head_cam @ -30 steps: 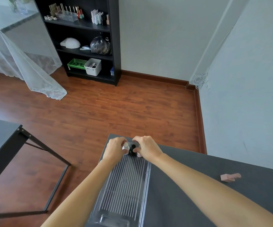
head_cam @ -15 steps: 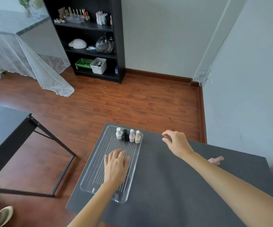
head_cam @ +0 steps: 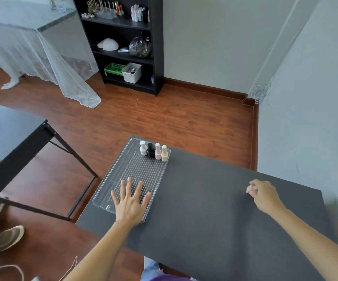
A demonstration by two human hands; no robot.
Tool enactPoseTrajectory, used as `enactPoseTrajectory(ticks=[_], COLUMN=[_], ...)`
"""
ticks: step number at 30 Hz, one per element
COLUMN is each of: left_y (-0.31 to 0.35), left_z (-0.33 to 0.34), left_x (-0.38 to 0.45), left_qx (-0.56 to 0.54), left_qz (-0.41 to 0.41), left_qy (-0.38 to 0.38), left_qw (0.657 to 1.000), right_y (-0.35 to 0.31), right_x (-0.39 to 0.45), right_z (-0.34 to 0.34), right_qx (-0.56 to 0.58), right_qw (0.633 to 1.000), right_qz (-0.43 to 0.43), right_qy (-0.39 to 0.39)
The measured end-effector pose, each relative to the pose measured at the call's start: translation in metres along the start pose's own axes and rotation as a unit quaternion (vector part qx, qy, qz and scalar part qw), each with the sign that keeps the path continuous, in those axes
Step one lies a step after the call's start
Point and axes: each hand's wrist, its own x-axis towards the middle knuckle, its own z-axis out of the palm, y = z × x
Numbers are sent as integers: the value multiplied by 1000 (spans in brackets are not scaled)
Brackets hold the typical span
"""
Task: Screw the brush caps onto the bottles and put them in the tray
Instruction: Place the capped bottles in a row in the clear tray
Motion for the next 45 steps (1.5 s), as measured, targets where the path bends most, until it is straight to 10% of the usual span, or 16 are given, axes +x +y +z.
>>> enactPoseTrajectory(ticks=[9, 23, 45], left_y=[-3, -5, -3], left_z=[4, 9, 6], left_x=[2, 3, 0], left_qx=[-7, -4, -47], left_qz=[2, 18, 23], left_qy=[-19, -9, 14], left_qw=[1000, 1000, 999], right_y=[-48, -316, -412], right_x=[7, 26, 93], right_z=[-12, -37, 64], right_qx=[-4, 137, -141], right_qw=[998, 927, 933], right_qz=[-59, -350, -330], right_qy=[-18, 10, -1])
